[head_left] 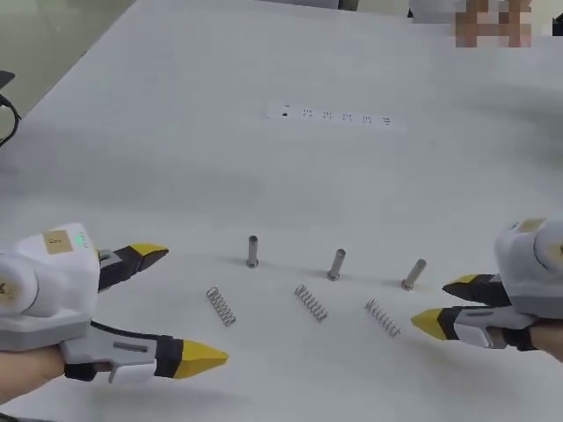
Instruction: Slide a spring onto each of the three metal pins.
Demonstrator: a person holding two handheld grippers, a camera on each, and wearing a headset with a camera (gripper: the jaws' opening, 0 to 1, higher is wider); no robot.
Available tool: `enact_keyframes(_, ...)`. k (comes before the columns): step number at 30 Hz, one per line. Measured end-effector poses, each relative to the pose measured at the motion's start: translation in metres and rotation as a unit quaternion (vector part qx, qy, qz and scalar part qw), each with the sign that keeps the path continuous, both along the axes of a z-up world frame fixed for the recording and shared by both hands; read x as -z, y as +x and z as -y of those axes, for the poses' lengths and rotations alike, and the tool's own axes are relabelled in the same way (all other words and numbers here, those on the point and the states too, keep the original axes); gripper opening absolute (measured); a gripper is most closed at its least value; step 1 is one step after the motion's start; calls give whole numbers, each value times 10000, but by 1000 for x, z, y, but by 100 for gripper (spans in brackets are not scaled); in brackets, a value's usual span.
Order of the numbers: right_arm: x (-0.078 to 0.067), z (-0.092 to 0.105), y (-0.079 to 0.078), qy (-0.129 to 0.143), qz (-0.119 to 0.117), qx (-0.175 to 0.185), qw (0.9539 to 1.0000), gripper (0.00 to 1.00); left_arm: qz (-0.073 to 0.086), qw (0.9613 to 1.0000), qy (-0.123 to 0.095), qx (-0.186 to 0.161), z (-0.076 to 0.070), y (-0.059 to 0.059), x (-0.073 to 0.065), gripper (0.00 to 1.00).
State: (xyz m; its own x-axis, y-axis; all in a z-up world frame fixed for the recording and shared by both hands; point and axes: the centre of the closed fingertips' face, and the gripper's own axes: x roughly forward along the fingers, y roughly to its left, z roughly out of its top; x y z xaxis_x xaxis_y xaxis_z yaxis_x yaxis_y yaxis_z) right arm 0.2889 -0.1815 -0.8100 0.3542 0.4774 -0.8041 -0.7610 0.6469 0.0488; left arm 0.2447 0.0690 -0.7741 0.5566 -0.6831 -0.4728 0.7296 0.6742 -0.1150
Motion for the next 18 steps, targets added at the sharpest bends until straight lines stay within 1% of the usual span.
enact_keyframes(4, 4, -7, -6, 6, -69, -66, 10000, 38, -17, 10000, 4, 5, 0, -2, 2, 93)
enact_keyframes(9, 7, -21, -11, 16, -144, -223, 9996, 36, -41, 10000, 9, 11, 0, -3, 3, 93)
enact_keyframes(13, 10, -30, -11, -22, -154, -386, 9991, 35, -52, 10000, 4, -6, -1, -4, 3, 93)
enact_keyframes(18, 14, -36, -9, -96, -203, -503, 9985, 33, -51, 10000, 3, -19, -2, -4, 2, 93)
